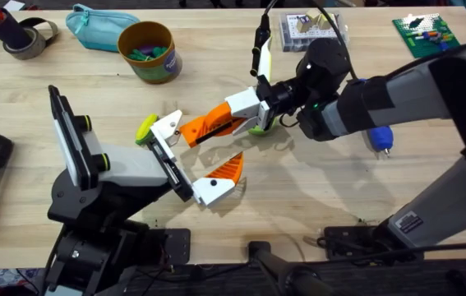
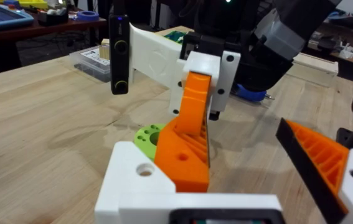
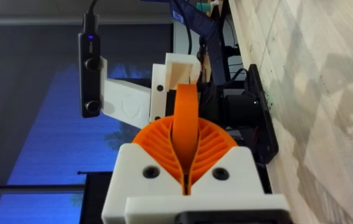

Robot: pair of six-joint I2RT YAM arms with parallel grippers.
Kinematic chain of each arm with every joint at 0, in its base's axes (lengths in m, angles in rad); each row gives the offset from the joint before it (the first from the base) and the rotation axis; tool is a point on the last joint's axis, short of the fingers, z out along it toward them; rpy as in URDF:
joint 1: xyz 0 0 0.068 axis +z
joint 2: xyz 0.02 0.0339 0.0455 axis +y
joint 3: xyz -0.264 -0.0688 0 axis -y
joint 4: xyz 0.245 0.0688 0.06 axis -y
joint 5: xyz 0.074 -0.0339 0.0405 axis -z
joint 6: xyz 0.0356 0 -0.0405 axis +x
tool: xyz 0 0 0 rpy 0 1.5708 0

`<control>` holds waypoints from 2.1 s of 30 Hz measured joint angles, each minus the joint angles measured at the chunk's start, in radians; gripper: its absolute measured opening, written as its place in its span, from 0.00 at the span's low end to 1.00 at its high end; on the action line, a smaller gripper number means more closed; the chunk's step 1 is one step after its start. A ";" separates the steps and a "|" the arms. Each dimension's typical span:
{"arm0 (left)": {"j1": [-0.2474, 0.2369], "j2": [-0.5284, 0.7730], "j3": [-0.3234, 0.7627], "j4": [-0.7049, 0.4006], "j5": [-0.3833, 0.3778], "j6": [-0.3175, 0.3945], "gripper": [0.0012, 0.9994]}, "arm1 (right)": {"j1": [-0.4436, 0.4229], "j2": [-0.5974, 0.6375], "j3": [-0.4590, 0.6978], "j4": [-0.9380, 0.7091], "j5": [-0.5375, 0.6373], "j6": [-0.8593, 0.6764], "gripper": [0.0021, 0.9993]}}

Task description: Pick up the gripper from the table and insert it into the empty holder that is missing its gripper. Then pick up a screw, insert it into the mounting hole, and use the screwdriver to tighten it. Finally, clean up the table by picking up the vegetable and placing it into the bucket.

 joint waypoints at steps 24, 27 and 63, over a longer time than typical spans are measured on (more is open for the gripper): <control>0.000 0.003 0.002 -0.010 0.083 0.049 0.99 | -0.154 -0.099 -0.203 0.194 -0.095 0.079 0.02; 0.000 0.003 0.002 -0.016 0.129 0.065 0.99 | -0.212 -0.166 -0.274 0.195 -0.095 0.053 0.02; 0.000 0.004 0.002 -0.040 0.296 0.122 0.99 | -0.170 -0.445 -0.503 0.066 0.090 -0.085 0.02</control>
